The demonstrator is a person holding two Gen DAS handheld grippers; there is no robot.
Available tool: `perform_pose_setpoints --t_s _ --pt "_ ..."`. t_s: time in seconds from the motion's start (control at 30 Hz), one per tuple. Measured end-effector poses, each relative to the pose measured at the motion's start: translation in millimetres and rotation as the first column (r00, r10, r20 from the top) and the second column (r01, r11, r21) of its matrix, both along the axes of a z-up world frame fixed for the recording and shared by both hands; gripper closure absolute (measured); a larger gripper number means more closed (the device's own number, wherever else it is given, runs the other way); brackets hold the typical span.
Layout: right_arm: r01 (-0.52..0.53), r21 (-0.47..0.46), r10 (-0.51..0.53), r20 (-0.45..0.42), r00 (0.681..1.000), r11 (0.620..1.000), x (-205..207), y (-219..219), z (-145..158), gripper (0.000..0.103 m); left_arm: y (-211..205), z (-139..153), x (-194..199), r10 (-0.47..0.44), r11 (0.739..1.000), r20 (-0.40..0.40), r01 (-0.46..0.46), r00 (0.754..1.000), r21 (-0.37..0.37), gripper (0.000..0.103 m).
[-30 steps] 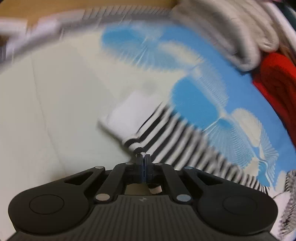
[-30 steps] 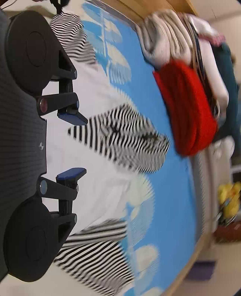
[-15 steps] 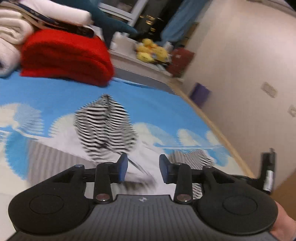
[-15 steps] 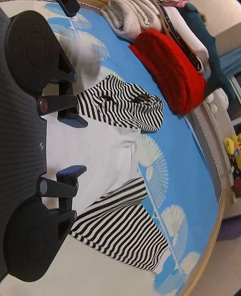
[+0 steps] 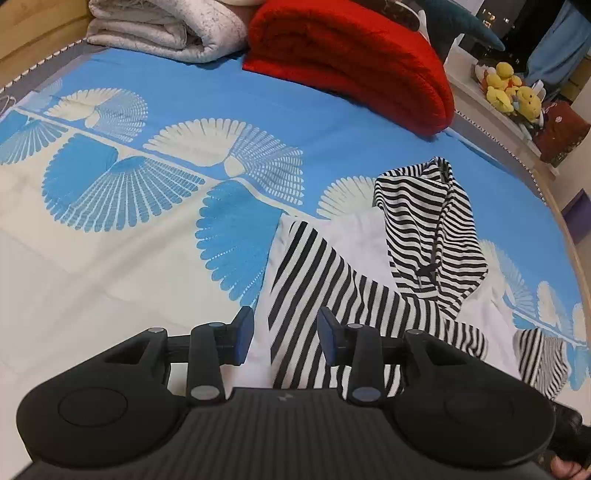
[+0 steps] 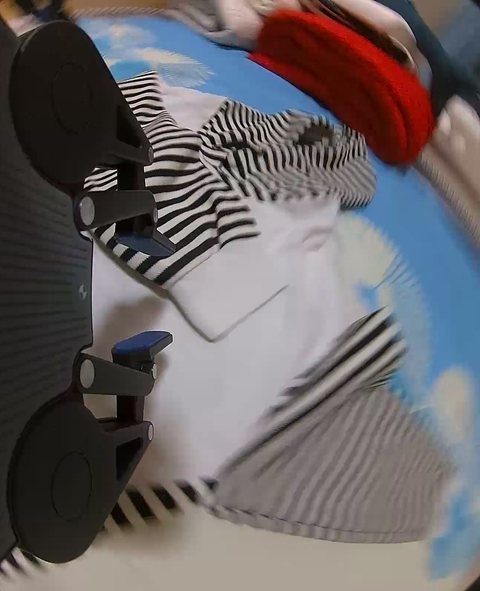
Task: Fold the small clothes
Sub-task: 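Fold the striped sleeve across the white vest front with the left gripper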
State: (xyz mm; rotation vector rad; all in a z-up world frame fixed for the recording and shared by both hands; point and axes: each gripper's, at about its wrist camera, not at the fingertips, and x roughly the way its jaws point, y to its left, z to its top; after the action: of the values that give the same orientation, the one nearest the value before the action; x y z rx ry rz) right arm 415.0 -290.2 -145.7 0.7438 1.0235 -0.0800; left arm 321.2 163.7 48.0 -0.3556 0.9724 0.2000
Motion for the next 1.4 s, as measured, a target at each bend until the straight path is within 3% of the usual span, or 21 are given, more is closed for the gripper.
perform_pose_setpoints --t_s 0.13,0.23,0.27,0.33,0.4,0.47,0.53,0.63,0.67,0.7,0.8,0.87,0.9,0.93,1.0,1.03,1.07,1.13,1.23,1.33,1.4 --pt "0.05 -0.021 -0.05 -0.023 0.998 0.999 17 11 -20 0.056 -11 -5 13 -0.01 1.0 0.004 0.011 1.0 -0.013 0.062" --pt "0.089 0.019 -0.088 -0.033 0.996 0.996 25 9 -28 0.079 -20 -10 23 -0.037 0.999 -0.017 0.037 0.999 -0.001 0.062" --pt "0.122 0.009 -0.122 -0.028 0.992 0.993 27 7 -30 0.101 -22 -14 25 -0.047 0.999 -0.025 0.047 0.999 -0.001 0.062" --pt "0.138 -0.015 -0.138 0.001 0.99 0.99 25 3 -25 0.1 -27 -23 29 -0.067 0.998 -0.046 0.068 0.997 0.0 0.062" --pt "0.142 -0.062 -0.134 0.114 0.984 0.988 15 9 2 0.101 -35 -30 31 -0.086 0.996 -0.065 0.086 0.994 0.0 0.062" --pt "0.137 -0.124 -0.094 0.302 0.949 0.983 -3 20 38 0.101 -41 -37 32 -0.105 0.995 -0.079 0.105 0.991 -0.006 0.062" --pt "0.169 -0.155 -0.104 0.361 0.927 0.973 -16 21 50 0.101 -46 -43 32 -0.119 0.993 -0.091 0.119 0.989 -0.006 0.062" --pt "0.183 -0.231 -0.153 0.141 0.978 0.956 -9 10 20 0.098 -52 -54 31 -0.141 0.99 -0.124 0.142 0.982 0.003 0.062" --pt "0.186 -0.252 -0.183 0.036 0.982 0.95 -5 1 5 0.096 -53 -58 31 -0.146 0.989 -0.136 0.148 0.98 0.004 0.062" --pt "0.215 -0.247 -0.223 -0.003 0.975 0.945 -7 -6 -2 0.095 -53 -62 30 -0.152 0.988 -0.147 0.154 0.977 0.004 0.062" --pt "0.251 -0.238 -0.234 0.099 0.967 0.938 -12 -16 15 0.095 -55 -74 27 -0.169 0.985 -0.178 0.172 0.969 0.005 0.062" --pt "0.213 -0.189 -0.174 0.204 0.963 0.959 -13 -15 28 0.086 -59 -83 25 -0.189 0.98 -0.198 0.196 0.962 0.018 0.062" --pt "0.174 -0.137 -0.144 0.205 0.968 0.975 -10 -18 27 0.082 -61 -88 24 -0.2 0.977 -0.211 0.21 0.957 0.029 0.062" --pt "0.139 -0.087 -0.122 0.179 0.976 0.986 -5 -20 22 0.081 -63 -95 23 -0.207 0.975 -0.23 0.221 0.951 0.037 0.062" --pt "0.071 -0.033 -0.07 0.014 0.997 0.997 10 -25 -4 0.084 -62 -109 20 -0.212 0.973 -0.286 0.229 0.935 0.03 0.062" --pt "0.068 -0.041 -0.069 -0.045 0.997 0.997 12 -25 -13 0.094 -62 -114 19 -0.215 0.969 -0.306 0.241 0.927 0.047 0.062" --pt "0.1 -0.036 -0.101 -0.036 0.994 0.994 8 -30 -13 0.097 -64 -112 19 -0.226 0.964 -0.305 0.257 0.925 0.066 0.062" --pt "0.099 -0.053 -0.1 -0.013 0.995 0.994 8 -30 0 0.088 -67 -104 22 -0.23 0.96 -0.304 0.267 0.924 0.084 0.062" --pt "0.054 -0.126 -0.044 0.077 0.996 0.991 11 -23 17 0.072 -75 -85 24 -0.267 0.955 -0.218 0.288 0.939 0.067 0.061" --pt "0.003 -0.081 -0.006 -0.033 0.999 0.997 14 -28 0 0.071 -82 -103 28 -0.277 0.947 -0.31 0.314 0.91 0.075 0.061" --pt "0.014 -0.071 -0.017 -0.034 0.999 0.997 10 -32 3 0.071 -86 -106 26 -0.275 0.942 -0.317 0.321 0.908 0.102 0.059"
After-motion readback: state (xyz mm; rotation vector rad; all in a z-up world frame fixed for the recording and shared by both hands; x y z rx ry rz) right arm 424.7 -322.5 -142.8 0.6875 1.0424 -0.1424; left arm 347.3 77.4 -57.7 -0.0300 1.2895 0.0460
